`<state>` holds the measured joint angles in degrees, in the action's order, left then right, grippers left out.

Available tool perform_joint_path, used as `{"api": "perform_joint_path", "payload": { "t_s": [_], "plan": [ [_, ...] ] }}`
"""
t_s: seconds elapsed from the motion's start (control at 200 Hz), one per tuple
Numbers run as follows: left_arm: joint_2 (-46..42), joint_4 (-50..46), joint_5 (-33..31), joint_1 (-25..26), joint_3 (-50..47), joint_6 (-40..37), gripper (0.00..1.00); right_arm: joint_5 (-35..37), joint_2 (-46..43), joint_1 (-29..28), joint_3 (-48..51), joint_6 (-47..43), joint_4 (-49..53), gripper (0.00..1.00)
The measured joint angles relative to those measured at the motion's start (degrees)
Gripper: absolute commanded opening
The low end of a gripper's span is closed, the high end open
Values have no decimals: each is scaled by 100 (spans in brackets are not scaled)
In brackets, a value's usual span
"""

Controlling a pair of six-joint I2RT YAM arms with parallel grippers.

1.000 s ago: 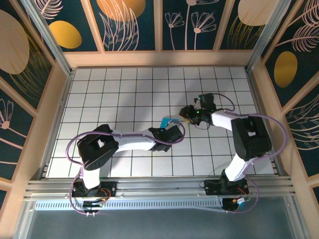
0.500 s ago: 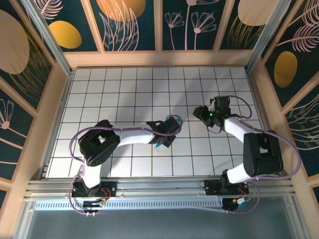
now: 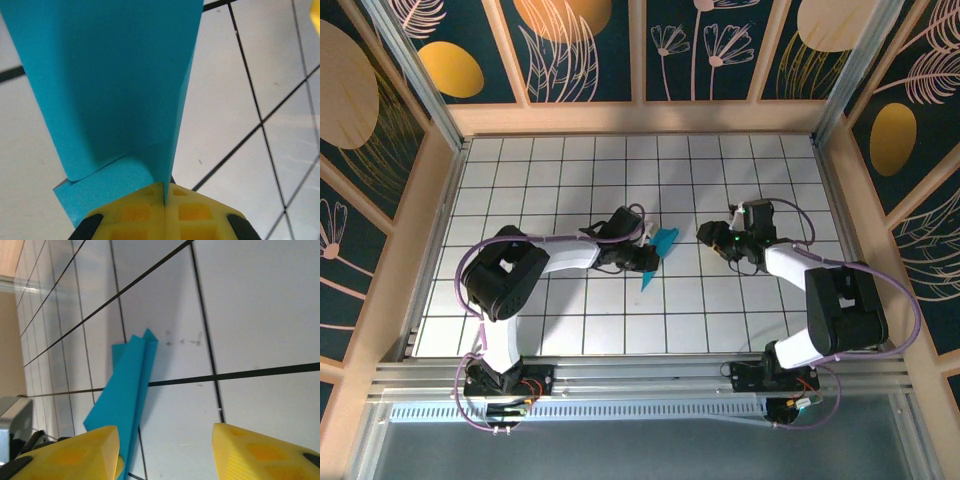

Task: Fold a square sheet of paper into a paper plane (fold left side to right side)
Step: Fold the wing for the fifth time at the center of the table.

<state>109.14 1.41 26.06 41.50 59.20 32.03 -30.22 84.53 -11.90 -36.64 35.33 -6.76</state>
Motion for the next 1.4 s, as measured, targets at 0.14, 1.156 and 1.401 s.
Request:
{"api": "perform_joint_path", "payload": {
  "t_s": [0.14, 1.156, 1.401],
  "plan": [
    [0, 645, 535, -94, -229, 518, 0, -31, 197, -295, 0, 136, -258, 52],
    [566, 3486, 1554, -260, -1137, 2776, 0, 341, 846, -1071, -199, 750, -643, 44],
    [647, 4210, 1620, -260, -1338, 3257, 0, 411, 929, -1093, -273, 769, -680, 44]
  ]
}}
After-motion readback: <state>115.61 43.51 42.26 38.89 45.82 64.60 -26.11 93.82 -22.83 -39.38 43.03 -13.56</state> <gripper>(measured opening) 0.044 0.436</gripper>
